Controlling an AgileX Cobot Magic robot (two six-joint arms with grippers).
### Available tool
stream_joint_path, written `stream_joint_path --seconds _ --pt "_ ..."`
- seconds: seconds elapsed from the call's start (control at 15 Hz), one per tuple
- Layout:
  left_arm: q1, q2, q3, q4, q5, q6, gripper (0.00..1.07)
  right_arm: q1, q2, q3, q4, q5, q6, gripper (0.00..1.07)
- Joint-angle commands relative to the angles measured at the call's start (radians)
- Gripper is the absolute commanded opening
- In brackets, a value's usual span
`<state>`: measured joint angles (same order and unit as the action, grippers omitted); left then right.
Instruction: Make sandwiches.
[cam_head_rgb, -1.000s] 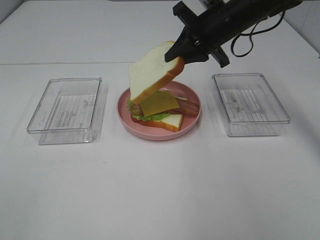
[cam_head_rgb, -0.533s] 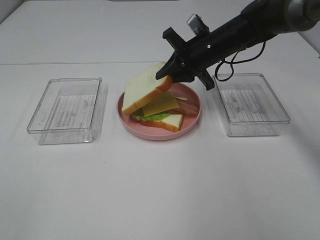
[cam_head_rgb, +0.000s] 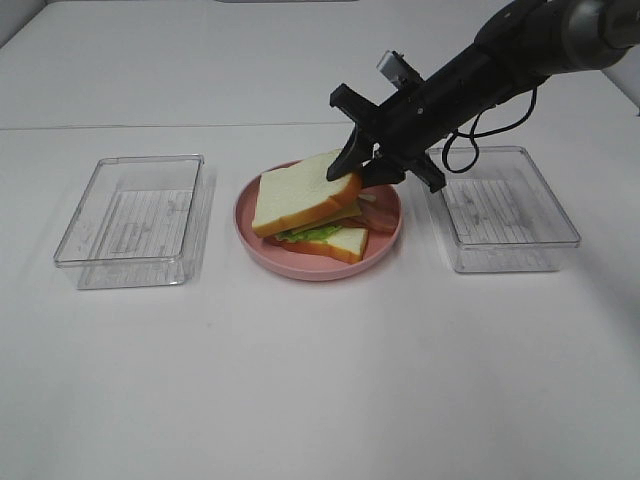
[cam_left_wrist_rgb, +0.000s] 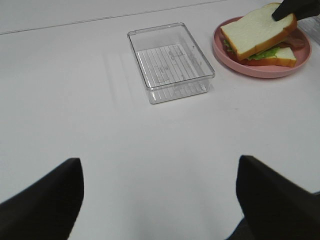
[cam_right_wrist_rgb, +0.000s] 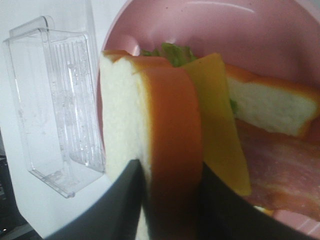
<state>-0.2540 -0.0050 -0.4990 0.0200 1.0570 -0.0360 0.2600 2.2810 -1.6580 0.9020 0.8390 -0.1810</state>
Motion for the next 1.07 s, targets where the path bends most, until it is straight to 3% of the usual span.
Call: stream_joint_path --seconds 0.07,0.13,0.2,0.4,0.53,0.67,0.73,1.07 --pt "-0.002 -0.020 0.001 0.004 -0.012 -0.004 0.79 0.002 -0.017 0.000 -0.042 0.018 0.000 0.67" --pt "-0.002 -0.020 0.001 0.004 -0.012 -0.004 0.79 0.002 -0.023 0.000 -0.052 0.022 -0.014 0.79" --pt "-0.002 -0.020 0.001 0.004 -0.012 -0.004 0.79 0.002 -0.032 0.000 -0.067 0.024 -0.021 0.81" --pt "-0.002 -0.020 0.001 0.004 -0.012 -0.004 0.79 0.002 -0.078 0.000 -0.167 0.032 0.027 0.81" --pt "-0.002 -0.020 0.001 0.004 -0.012 -0.004 0.79 0.002 -0.148 0.000 -0.352 0.086 0.094 0.81" --pt "-0.002 -0.020 0.001 0.004 -0.012 -0.004 0.79 0.002 -0.195 0.000 -0.453 0.136 0.100 0.81" --pt "-0.002 -0.020 0.001 0.004 -0.012 -0.004 0.79 0.002 -0.254 0.000 -0.549 0.199 0.107 0.81" --pt "-0.002 -0.020 0.001 0.004 -0.012 -0.004 0.79 0.002 -0.490 0.009 -0.774 0.336 0.157 0.81"
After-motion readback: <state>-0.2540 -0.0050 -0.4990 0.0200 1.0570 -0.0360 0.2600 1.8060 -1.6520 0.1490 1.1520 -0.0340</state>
